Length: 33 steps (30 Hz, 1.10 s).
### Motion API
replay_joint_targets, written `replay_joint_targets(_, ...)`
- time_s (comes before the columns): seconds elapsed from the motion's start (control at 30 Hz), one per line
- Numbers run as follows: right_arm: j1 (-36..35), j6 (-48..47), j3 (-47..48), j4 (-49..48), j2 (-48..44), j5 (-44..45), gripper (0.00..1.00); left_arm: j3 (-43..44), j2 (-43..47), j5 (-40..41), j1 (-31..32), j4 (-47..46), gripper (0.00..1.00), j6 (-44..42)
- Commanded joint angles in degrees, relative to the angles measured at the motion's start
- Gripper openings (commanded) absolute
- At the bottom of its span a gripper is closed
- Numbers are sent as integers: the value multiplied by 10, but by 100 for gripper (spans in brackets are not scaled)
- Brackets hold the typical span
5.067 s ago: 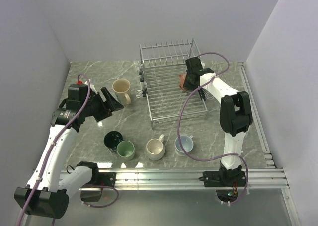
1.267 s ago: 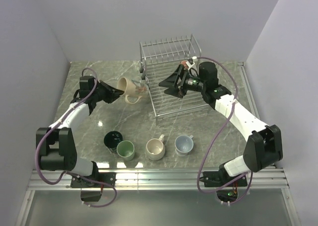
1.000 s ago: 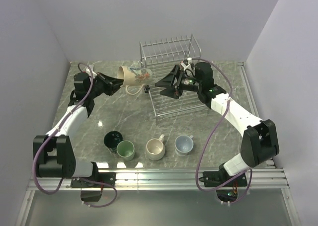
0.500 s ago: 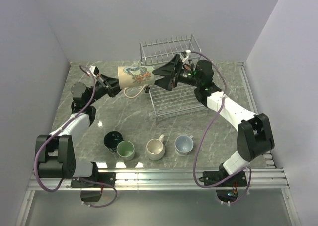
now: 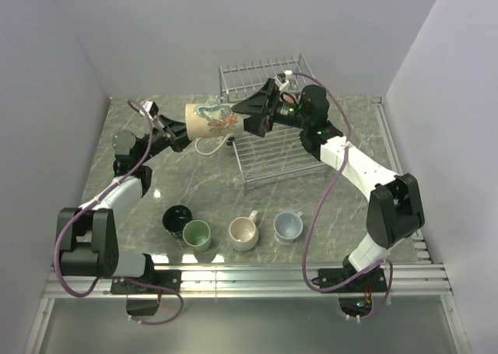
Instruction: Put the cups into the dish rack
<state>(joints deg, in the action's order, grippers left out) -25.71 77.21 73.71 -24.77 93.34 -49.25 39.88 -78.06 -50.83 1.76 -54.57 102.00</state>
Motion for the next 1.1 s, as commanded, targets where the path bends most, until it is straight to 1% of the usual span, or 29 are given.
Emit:
replay_joint_targets(0.0, -7, -29, 48, 20, 4, -10, 100, 40, -7, 6, 9, -76, 0, 17)
replay_joint_targets(0.13, -9, 0, 45, -9, 16, -13, 100, 43, -19, 15, 18, -92, 0, 29)
replay_joint_targets(0.33, -17, -15, 57, 12, 18, -18, 100, 59, -16, 36, 24, -24, 0, -18)
replay_joint_targets(0.43, -18, -14, 50, 10, 18, -17, 100, 56, -21, 38, 28, -33, 0, -13)
replay_joint_targets(0.5, -19, -14, 49, 10, 19, -17, 97, 50, -21, 42, 30, -37, 0, -10)
replay_joint_targets(0.53, -18, -14, 49, 10, 19, -16, 88, 47, -20, 44, 32, -35, 0, -11)
replay_joint_targets(0.6, -17, -14, 49, 9, 18, -15, 80, 43, -17, 47, 32, -25, 0, -14)
replay_joint_targets(0.63, -16, -14, 48, 6, 18, -12, 73, 42, -17, 47, 32, -25, 0, -14)
replay_joint_targets(0.7, -16, -12, 47, 3, 18, -10, 68, 39, -18, 43, 33, -27, 0, -13)
replay_joint_targets(0.73, -16, -10, 47, 0, 19, -9, 62, 39, -19, 42, 34, -29, 0, -11)
replay_joint_targets(0.8, -16, -7, 49, -6, 20, -9, 56, 39, -23, 33, 36, -36, 0, -8)
replay_joint_targets(0.83, -16, -7, 49, -7, 21, -9, 47, 39, -23, 30, 36, -39, 0, -7)
replay_joint_targets(0.87, -16, -6, 49, -8, 21, -9, 43, 39, -23, 26, 38, -39, 1, -7)
replay_joint_targets(0.9, -16, -6, 50, -10, 21, -9, 38, 37, -20, 25, 38, -32, 15, -9)
replay_joint_targets(0.93, -15, -7, 54, -9, 20, -9, 28, 37, -18, 25, 38, -25, 21, -16)
replay_joint_targets(0.97, -15, -9, 56, -1, 20, -9, 22, 37, -14, 26, 38, -12, 28, -23)
replay_joint_targets(1.0, -15, -17, 58, 4, 20, -11, 16, 37, -4, 27, 38, 17, 40, -33)
replay_joint_targets(1.03, -14, -21, 64, 10, 20, -12, 5, 38, 1, 28, 38, 38, 45, -55)
replay_joint_targets(1.07, -14, -29, 65, 18, 18, -14, 1, 40, 10, 29, 38, 55, 52, -66)
